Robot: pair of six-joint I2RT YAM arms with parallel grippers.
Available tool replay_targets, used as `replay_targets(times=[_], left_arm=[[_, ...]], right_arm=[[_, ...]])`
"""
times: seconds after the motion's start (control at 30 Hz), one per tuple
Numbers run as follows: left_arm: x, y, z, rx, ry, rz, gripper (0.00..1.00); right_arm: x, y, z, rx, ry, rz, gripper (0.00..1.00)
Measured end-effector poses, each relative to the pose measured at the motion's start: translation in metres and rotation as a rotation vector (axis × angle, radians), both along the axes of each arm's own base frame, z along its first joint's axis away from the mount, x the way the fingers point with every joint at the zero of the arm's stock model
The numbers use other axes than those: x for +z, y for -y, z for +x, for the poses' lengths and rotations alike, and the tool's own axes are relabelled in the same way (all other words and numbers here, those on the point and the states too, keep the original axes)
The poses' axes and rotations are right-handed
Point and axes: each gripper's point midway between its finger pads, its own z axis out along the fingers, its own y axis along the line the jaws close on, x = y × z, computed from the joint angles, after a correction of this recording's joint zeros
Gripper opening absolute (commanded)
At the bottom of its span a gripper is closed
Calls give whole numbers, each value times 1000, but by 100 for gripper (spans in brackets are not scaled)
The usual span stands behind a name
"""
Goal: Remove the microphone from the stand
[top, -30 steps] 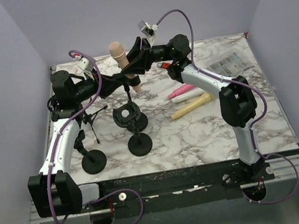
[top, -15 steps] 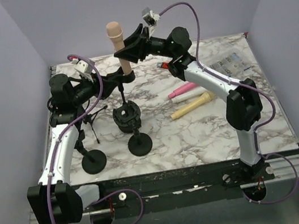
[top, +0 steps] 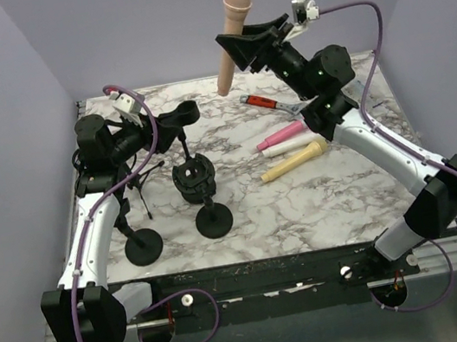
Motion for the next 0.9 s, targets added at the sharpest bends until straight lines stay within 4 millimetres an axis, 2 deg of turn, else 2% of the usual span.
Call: replay_targets(times=[0.13,0.23,0.27,0.3,0.4,0.5,0.6,0.73,0.9], left_arm=[[0,-1,0,9,-5,-1,60],[1,-1,-1,11,-6,-4,62],[2,-2,-2,11,-6,-6,67],[3,-1,-2,11,-4,-8,77],[5,-2,-3,14,-3,-14,87],[6,-2,-4,15,-9,-21,93],[6,-1,-4,15,-12,-25,98],[8,-1,-6,16,-12,-30,99],[24,-5,-13,44,30,-38,98]], right_arm=[[-53,27,11,-151,-160,-17,1],[-113,52,22,-297,-321,-59,1],[-127,59,24,-335,-358,-70,1],[-147,69,26,-388,-407,-86,1],[-186,96,26,-520,-511,-102,0],[-221,121,19,-615,-620,-75,1],[-254,136,9,-662,-727,-53,1],[-304,154,-4,-740,-927,-16,1],[-355,181,-28,-882,-1184,81,1]])
